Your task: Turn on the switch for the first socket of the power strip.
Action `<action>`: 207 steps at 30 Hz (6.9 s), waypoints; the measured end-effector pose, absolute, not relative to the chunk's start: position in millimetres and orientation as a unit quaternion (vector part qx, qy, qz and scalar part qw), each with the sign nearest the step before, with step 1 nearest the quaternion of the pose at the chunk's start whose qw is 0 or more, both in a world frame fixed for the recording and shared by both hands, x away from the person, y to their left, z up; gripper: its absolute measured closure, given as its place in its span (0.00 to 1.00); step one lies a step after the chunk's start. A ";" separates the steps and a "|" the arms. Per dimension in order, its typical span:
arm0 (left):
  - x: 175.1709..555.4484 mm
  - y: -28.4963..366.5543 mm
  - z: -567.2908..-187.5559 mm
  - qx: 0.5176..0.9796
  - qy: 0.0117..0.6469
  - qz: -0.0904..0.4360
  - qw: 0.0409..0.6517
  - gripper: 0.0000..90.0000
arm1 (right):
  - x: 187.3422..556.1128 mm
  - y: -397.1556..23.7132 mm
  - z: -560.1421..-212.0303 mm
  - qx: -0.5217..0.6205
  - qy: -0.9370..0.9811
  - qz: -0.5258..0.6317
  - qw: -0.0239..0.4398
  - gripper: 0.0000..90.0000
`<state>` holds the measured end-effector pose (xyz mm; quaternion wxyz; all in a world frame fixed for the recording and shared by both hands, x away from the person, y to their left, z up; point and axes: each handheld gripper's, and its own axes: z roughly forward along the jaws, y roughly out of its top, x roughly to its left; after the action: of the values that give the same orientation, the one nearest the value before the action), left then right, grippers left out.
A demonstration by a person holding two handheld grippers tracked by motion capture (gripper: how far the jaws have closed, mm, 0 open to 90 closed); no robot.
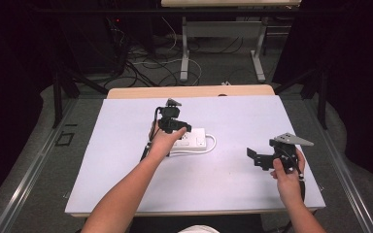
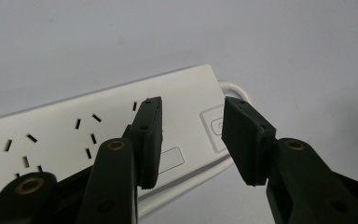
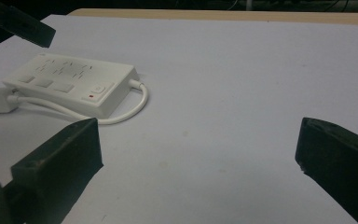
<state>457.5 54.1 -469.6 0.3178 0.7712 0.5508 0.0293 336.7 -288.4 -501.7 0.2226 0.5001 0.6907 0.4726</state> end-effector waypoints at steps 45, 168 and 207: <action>461.4 39.9 -502.0 0.788 0.563 -0.001 0.248 0.91 | 337.3 -287.8 -503.1 0.501 0.696 0.466 0.218 0.00; 452.7 46.8 -492.5 0.786 0.513 0.075 0.337 0.51 | 338.2 -289.1 -504.9 0.499 0.698 0.466 0.217 0.00; 434.2 69.5 -458.0 0.800 0.422 0.075 0.419 0.00 | 340.0 -292.0 -506.8 0.503 0.695 0.466 0.215 0.01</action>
<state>434.2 69.5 -458.0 0.4189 0.8005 0.4221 0.0746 340.0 -292.0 -506.8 0.2151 0.5031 0.6954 0.4659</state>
